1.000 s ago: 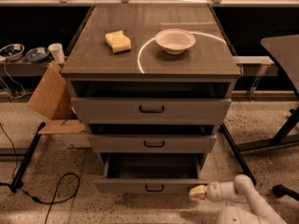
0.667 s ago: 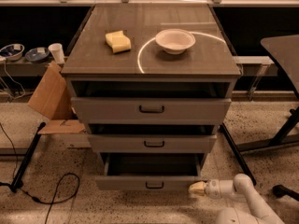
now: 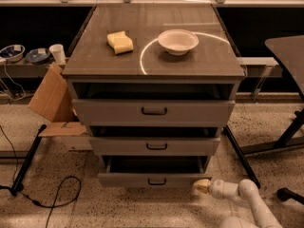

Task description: Close bottom drawer

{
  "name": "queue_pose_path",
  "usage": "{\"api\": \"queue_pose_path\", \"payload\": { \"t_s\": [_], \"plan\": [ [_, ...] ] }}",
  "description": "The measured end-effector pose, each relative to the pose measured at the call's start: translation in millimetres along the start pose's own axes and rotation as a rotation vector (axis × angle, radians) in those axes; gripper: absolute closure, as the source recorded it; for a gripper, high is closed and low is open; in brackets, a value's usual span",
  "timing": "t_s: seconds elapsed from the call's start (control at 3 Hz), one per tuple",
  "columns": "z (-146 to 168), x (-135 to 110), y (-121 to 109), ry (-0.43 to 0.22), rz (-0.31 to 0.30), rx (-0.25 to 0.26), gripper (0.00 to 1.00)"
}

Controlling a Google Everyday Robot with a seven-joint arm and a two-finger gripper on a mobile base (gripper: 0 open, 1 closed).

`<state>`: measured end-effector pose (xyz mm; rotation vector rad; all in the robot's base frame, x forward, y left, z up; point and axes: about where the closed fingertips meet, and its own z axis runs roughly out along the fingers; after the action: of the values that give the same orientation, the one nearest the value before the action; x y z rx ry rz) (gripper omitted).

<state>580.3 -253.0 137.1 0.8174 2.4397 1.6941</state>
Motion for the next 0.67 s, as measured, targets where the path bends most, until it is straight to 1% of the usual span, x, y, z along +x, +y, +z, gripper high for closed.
{"api": "queue_pose_path", "payload": {
  "t_s": [0.33, 0.67],
  "plan": [
    [1.6, -19.8, -0.2, -0.088, 0.053, -0.035, 1.0],
    [4.1, -28.1, 2.8, -0.121, 0.072, -0.058, 1.0]
  ]
}}
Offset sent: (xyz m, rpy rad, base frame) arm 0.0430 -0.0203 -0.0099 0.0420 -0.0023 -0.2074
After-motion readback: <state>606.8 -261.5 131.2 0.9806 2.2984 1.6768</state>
